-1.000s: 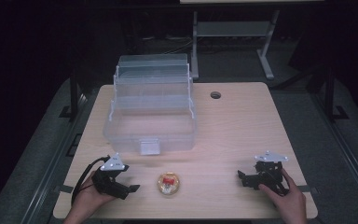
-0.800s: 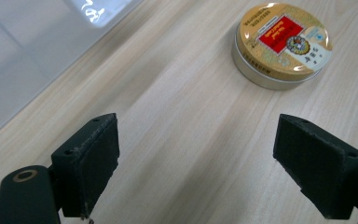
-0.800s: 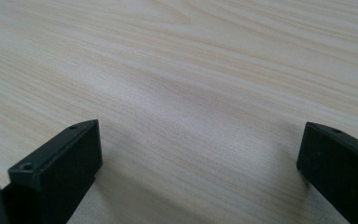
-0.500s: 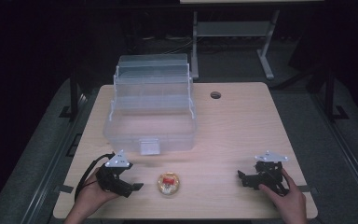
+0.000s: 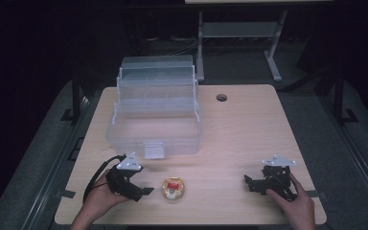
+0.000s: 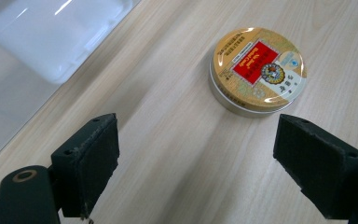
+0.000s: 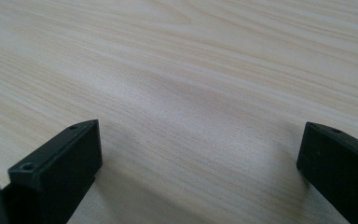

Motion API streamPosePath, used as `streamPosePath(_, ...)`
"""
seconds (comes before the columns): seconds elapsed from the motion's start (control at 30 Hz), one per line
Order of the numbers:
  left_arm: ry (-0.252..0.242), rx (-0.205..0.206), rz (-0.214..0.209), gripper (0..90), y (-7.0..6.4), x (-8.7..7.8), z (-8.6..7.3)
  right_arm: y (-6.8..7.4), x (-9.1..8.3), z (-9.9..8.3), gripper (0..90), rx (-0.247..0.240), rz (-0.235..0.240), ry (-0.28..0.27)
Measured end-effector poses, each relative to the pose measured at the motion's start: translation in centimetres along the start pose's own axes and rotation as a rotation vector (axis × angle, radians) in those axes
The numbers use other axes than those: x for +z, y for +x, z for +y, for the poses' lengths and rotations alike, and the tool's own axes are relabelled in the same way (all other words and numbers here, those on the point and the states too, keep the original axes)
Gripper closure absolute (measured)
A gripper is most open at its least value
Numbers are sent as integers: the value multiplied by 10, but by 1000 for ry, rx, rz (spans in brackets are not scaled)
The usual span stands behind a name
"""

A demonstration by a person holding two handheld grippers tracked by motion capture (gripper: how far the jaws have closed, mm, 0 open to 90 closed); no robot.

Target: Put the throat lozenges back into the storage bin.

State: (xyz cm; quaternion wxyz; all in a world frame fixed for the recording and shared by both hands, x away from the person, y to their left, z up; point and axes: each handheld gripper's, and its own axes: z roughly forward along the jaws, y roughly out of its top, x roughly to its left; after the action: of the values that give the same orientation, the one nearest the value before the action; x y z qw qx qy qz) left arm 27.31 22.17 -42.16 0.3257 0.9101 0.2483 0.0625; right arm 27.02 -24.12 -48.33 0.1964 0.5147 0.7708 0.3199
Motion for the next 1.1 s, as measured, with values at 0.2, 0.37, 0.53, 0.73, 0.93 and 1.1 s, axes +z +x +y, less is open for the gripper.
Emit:
streamPosePath(0.2, 3, 9, -6, 136, -3, 4, 6, 0, 0, 0, 0, 0, 0, 0)
streamPosePath(0.37, 9, 19, -16, 136, -5, 7, 10, 0, 0, 0, 0, 0, 0, 0)
streamPosePath(0.53, 20, 31, -26, 136, -7, 10, 14, 0, 0, 0, 0, 0, 0, 0)
streamPosePath(0.73, 29, 35, -39, 136, -10, 15, 20, 0, 0, 0, 0, 0, 0, 0)
streamPosePath(0.93, 34, 54, -43, 136, -12, 17, 25, 0, 0, 0, 0, 0, 0, 0)
streamPosePath(1.1, 46, 59, -51, 136, -13, 21, 28, 0, 0, 0, 0, 0, 0, 0)
